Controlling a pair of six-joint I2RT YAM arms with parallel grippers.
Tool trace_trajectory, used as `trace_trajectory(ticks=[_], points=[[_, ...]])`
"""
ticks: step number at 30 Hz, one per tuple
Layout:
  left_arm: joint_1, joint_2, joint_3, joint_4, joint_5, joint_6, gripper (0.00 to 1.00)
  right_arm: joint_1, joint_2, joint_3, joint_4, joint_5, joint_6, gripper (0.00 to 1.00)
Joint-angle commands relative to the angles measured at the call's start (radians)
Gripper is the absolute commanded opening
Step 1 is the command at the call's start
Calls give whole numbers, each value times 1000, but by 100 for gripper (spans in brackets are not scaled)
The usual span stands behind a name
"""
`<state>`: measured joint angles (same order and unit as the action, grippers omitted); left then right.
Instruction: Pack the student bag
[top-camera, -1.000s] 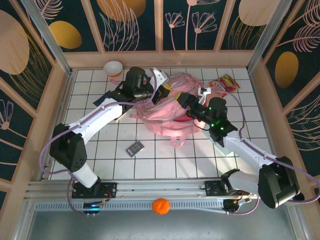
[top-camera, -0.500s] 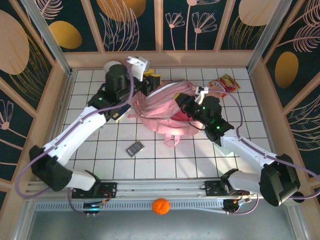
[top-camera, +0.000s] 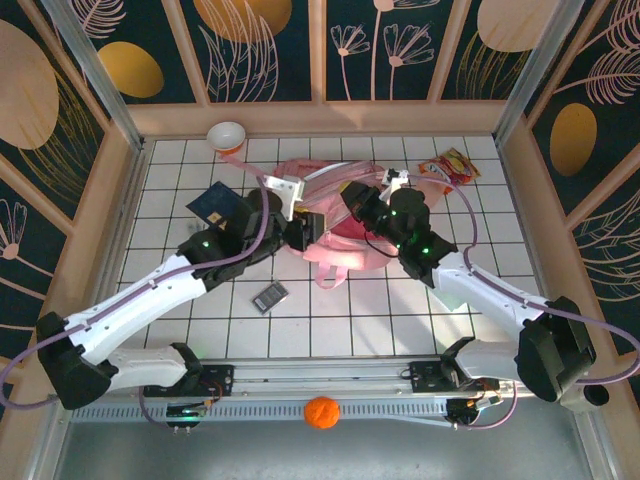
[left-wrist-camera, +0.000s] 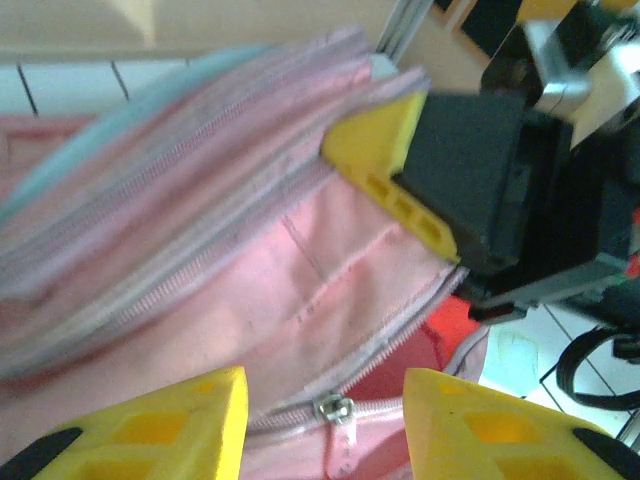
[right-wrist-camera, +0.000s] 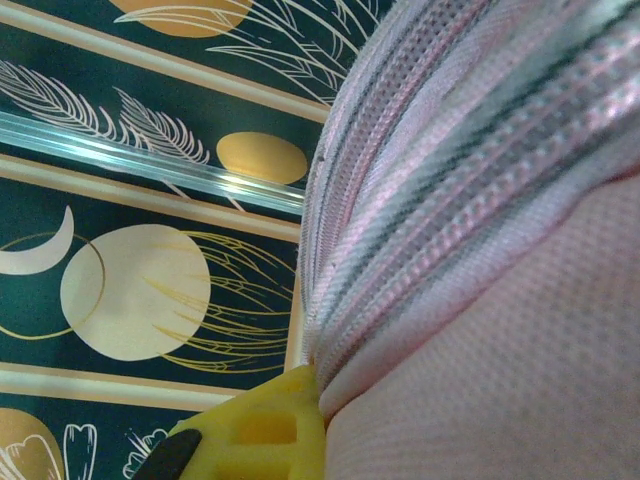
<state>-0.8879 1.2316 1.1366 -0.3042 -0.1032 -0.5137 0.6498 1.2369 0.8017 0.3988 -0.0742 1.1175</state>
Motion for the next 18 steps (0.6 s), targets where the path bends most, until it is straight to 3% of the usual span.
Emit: trace_trajectory(ticks=[1,18], points=[[-48,44,9,-75,-132,-121,44,10,-4,48,79,47,2,0],[-88,151,31,-84,-164,-219,39,27,0,33,94,40,24,0]])
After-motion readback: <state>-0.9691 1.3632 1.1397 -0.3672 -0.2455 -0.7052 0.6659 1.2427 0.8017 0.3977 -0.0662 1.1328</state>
